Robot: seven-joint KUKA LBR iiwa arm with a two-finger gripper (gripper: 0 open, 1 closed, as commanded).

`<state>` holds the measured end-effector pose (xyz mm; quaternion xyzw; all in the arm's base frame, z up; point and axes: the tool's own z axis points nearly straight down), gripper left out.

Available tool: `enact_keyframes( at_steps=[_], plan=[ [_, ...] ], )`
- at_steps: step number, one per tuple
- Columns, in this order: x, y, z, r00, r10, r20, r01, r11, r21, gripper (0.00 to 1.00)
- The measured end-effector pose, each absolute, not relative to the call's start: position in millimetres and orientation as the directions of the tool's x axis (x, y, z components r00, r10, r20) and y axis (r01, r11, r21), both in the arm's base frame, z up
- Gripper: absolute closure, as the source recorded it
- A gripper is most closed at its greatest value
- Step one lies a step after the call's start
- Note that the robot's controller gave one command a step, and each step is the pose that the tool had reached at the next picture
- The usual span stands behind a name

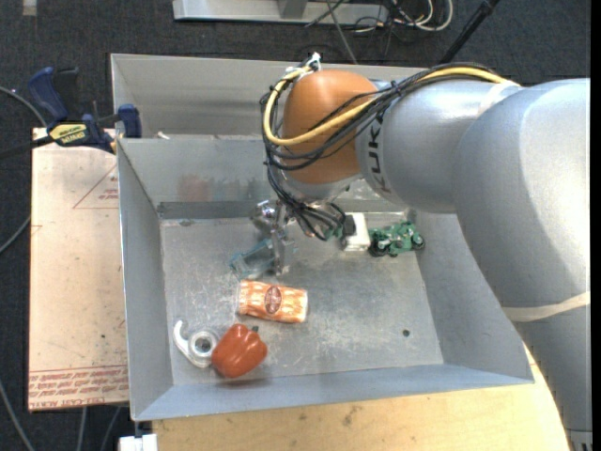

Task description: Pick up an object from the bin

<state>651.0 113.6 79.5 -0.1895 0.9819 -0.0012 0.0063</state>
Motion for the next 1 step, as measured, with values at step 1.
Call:
enact_keyframes(
  at_steps=[1],
  plan=[
    [649.6,113.2,82.7,-0.928,-0.373,-0.008,-0.373,0.928,-0.004,1.00]
  ],
)
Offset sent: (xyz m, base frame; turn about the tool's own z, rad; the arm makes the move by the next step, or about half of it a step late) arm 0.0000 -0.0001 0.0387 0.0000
